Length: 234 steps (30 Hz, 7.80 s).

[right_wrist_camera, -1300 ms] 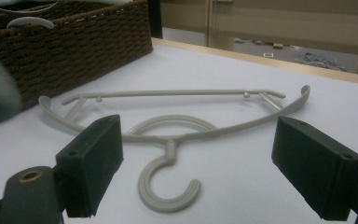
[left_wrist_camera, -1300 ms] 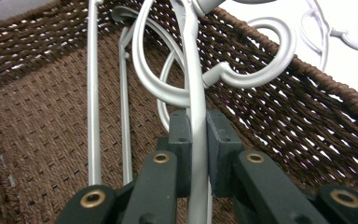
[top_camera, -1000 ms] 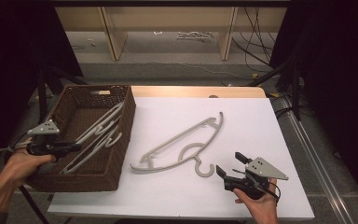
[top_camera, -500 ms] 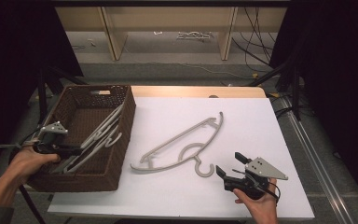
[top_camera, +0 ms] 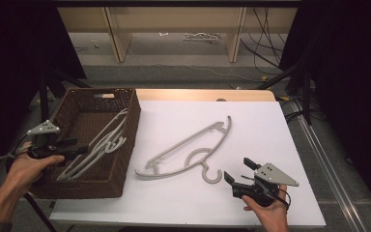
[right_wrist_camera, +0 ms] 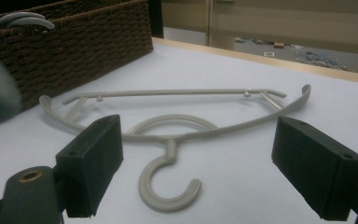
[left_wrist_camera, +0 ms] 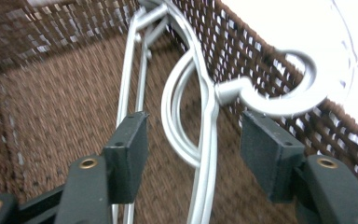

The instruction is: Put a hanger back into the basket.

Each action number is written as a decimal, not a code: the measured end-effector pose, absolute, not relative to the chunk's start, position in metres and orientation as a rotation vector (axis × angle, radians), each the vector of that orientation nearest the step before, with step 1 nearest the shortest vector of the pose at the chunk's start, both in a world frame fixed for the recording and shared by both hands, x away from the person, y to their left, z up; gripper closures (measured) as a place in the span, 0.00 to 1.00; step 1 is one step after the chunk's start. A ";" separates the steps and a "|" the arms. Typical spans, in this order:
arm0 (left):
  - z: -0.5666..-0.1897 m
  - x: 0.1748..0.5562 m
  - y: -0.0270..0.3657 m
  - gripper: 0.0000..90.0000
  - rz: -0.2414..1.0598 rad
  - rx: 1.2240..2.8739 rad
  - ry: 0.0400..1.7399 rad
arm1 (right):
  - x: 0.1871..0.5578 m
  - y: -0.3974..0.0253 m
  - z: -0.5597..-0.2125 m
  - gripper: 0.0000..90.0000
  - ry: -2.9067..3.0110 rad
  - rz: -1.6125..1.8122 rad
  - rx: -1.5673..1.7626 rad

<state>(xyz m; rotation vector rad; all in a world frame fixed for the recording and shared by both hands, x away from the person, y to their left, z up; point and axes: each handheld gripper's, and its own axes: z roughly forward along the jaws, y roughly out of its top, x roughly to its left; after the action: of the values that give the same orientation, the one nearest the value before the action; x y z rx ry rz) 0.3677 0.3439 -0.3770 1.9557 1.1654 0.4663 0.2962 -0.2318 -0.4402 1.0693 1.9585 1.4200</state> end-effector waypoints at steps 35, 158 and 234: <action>-0.346 0.339 0.238 0.18 0.464 1.655 0.939 | 0.297 -0.230 -0.440 0.19 1.939 1.454 1.054; -0.464 0.413 0.033 0.77 0.136 2.666 0.696 | 0.294 -0.229 -0.439 0.19 1.959 1.466 1.041; -0.361 0.433 0.066 0.90 0.004 2.146 0.770 | 0.293 -0.233 -0.438 0.20 1.958 1.461 1.081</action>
<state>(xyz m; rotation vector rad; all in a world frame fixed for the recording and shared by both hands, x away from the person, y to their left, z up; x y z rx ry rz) 0.4335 0.0660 -0.3615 2.1460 0.7696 0.0044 0.2931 -0.2329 -0.4377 1.0812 1.9584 1.4613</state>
